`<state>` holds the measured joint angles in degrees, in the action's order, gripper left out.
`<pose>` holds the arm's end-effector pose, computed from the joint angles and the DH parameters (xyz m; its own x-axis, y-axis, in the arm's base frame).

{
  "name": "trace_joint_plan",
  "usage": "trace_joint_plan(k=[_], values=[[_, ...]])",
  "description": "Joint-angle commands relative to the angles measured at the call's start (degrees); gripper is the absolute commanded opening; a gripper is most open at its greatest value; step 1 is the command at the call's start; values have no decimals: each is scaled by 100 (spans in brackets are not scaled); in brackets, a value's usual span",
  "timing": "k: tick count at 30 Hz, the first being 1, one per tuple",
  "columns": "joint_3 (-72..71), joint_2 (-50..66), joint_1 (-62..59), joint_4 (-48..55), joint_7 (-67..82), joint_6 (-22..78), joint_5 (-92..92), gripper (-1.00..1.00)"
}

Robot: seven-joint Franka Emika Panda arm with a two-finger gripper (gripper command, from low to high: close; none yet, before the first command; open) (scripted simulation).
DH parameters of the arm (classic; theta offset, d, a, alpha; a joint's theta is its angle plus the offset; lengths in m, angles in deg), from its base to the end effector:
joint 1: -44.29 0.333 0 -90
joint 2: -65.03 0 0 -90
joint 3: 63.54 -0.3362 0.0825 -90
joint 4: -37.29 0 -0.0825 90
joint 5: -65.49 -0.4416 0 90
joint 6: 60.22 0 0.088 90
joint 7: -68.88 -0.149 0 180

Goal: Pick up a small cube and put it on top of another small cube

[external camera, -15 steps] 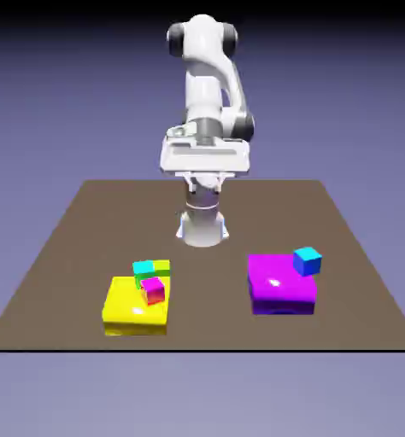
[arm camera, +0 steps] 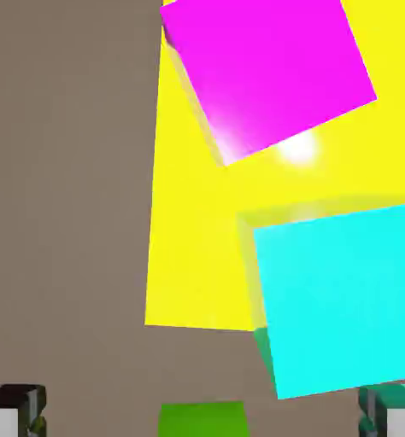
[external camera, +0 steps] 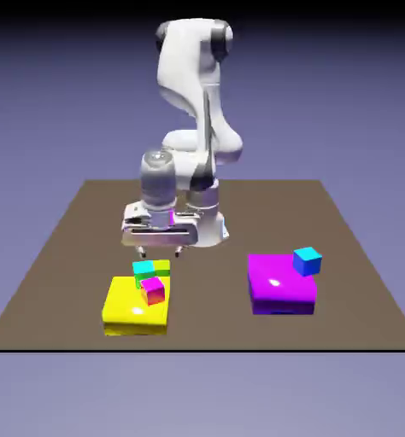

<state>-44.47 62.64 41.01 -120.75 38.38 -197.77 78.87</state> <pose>0.3341 -0.1432 0.1346 0.7110 -0.6634 -0.2332 -0.6218 -0.7480 0.2321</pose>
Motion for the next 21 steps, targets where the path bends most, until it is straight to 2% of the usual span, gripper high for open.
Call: trace_joint_plan(k=[1,3,10,11,18,21], values=[[-140,169,-43,-207,-111,-83,160,0],[-194,211,-77,-276,-152,-126,206,0],[-268,1571,-258,-365,-144,-1576,181,0],[-268,1571,-258,-365,-144,-1576,181,-100],[-200,326,-93,-284,-151,-249,204,-100],[13,57,-128,-196,-105,-82,60,-100]])
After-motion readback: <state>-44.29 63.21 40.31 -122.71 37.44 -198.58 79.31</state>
